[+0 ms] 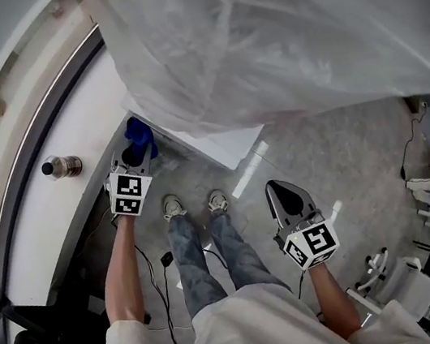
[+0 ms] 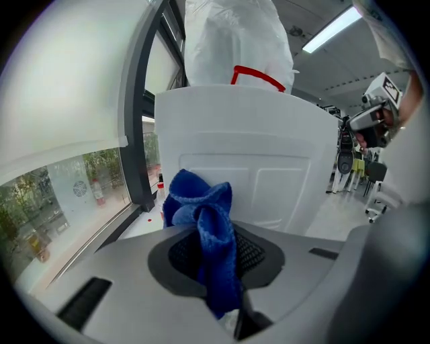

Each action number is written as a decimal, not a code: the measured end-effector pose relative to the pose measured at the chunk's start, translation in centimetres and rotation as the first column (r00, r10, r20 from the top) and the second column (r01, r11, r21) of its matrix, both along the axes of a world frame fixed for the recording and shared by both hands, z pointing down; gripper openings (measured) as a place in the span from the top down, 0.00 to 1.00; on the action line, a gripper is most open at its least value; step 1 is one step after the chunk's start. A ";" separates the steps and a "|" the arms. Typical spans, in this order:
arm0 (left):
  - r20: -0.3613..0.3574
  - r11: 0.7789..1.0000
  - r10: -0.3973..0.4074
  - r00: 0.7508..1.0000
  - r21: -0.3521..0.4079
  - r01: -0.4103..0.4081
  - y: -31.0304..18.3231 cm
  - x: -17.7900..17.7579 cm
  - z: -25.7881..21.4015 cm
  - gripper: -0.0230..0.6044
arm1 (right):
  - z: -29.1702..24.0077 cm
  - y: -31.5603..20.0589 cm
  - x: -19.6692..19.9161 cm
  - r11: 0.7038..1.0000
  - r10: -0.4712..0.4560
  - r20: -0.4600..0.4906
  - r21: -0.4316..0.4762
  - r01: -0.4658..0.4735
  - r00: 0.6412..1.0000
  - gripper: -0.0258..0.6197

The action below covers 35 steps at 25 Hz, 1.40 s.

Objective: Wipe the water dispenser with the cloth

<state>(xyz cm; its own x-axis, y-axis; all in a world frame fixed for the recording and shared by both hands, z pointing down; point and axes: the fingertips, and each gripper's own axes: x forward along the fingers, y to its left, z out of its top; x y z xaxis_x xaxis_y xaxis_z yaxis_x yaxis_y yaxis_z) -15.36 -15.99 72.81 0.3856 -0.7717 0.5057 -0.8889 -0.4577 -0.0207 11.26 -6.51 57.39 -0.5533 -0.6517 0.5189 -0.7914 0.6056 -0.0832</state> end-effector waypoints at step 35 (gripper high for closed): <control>-0.141 0.980 0.201 0.969 0.040 -0.197 12.6 16.7 -5.4 0.84 | -3.6 0.7 -0.6 0.999 -0.026 0.052 0.049 0.023 0.998 0.94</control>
<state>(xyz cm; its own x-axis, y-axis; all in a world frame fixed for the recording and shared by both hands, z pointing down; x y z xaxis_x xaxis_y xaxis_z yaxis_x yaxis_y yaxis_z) 1.32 -3.39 67.38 0.6000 -0.6837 0.4154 -0.7743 -0.6269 0.0866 10.67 -5.78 53.81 -0.5951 -0.6613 0.4568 -0.7717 0.6289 -0.0948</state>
